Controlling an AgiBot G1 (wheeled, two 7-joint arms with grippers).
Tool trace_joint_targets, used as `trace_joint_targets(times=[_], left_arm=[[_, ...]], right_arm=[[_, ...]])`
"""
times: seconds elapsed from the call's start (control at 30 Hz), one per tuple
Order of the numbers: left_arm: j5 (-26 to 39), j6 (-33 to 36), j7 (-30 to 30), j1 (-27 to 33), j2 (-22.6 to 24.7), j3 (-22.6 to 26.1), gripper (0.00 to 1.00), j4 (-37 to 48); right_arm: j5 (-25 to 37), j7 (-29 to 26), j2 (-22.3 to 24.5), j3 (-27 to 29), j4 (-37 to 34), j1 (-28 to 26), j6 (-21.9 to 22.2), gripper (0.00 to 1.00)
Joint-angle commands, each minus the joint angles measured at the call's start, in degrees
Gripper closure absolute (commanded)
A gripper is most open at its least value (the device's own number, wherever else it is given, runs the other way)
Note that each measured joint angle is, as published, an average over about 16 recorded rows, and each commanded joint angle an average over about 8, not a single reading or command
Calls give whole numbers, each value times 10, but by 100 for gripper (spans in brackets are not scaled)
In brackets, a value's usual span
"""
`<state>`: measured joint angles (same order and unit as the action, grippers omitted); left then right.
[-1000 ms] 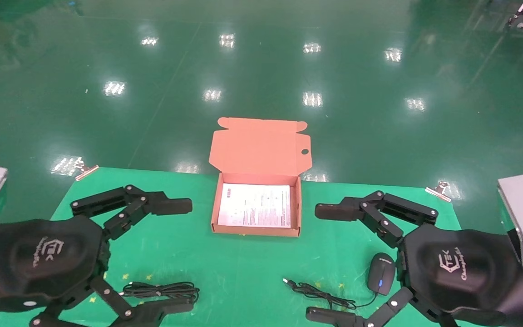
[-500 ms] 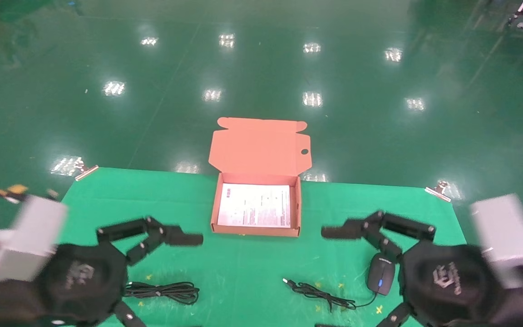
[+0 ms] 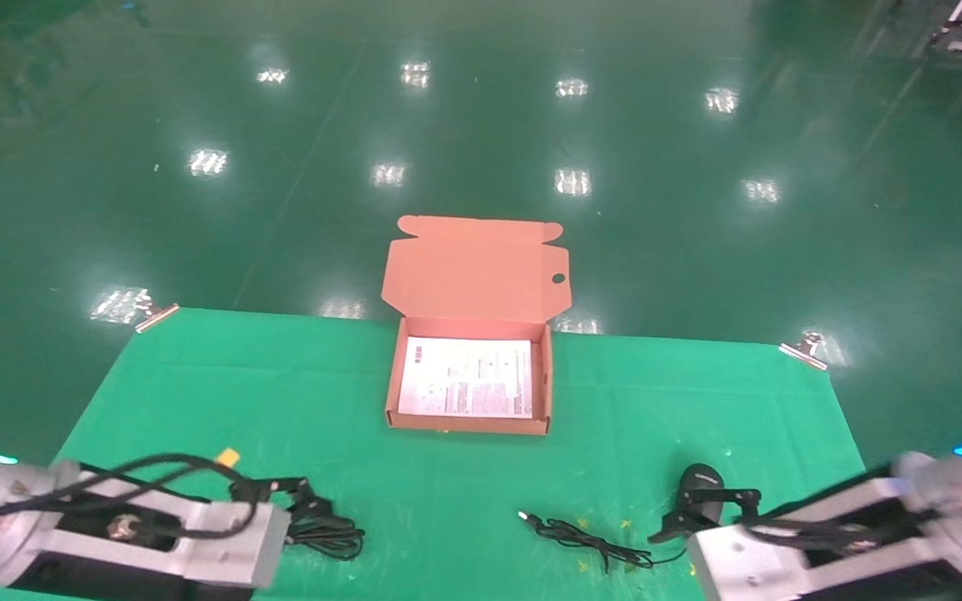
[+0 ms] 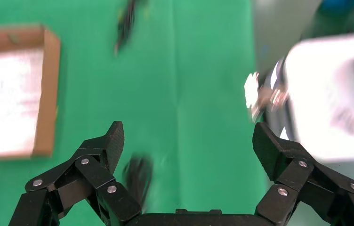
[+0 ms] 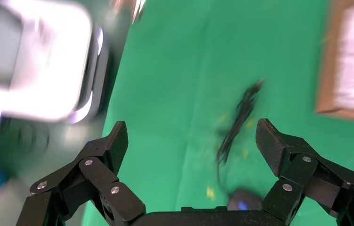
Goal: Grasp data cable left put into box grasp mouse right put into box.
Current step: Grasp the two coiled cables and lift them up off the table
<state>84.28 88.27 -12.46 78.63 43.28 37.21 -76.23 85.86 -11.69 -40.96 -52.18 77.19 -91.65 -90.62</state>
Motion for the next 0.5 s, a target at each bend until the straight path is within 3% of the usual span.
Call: trace_joint_targets(times=[0.03, 0.23, 0.5], left_arm=[[47, -1, 3, 19, 12, 24, 0, -4], [138, -31, -16, 22, 38, 64, 0, -2], [206, -82, -57, -2, 73, 86, 0, 57]], right_arm=[[39, 1, -17, -57, 0, -36, 0, 0], [118, -33, -56, -139, 0, -65, 24, 0], [186, -76, -70, -163, 0, -19, 109, 0]])
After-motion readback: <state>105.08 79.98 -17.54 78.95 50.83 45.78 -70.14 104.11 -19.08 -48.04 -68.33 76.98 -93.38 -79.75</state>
